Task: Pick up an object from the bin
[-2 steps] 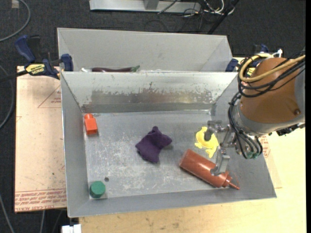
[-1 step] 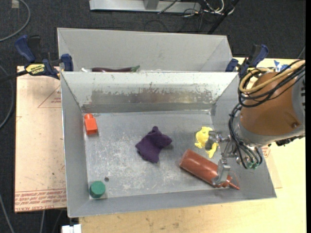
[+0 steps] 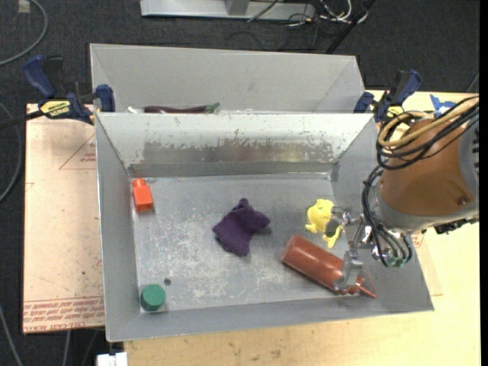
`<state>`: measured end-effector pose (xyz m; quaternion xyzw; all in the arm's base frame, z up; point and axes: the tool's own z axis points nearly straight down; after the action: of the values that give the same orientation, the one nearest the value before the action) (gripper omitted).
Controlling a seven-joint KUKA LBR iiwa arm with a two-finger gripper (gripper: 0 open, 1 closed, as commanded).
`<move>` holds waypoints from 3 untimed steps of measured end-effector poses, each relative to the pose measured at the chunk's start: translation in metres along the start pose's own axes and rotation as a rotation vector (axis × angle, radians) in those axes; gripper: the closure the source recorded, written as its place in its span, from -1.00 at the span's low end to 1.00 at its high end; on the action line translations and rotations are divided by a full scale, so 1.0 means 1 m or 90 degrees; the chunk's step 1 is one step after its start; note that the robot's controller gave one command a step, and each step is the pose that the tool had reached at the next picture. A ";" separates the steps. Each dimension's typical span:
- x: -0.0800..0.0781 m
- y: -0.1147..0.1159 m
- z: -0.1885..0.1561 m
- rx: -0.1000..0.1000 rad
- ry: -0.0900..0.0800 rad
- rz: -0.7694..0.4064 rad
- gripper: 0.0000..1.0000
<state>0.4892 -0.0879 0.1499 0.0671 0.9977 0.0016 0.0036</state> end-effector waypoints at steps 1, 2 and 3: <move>0.001 -0.008 0.058 0.001 0.000 0.121 -1.00; 0.007 0.002 0.081 0.000 0.000 0.148 1.00; 0.007 0.002 0.081 0.000 0.000 0.148 1.00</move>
Offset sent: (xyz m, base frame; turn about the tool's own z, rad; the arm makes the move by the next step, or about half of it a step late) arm -0.0064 0.0031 -0.0799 0.2348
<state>0.4828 -0.0843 0.0693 0.1824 0.9832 0.0022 0.0031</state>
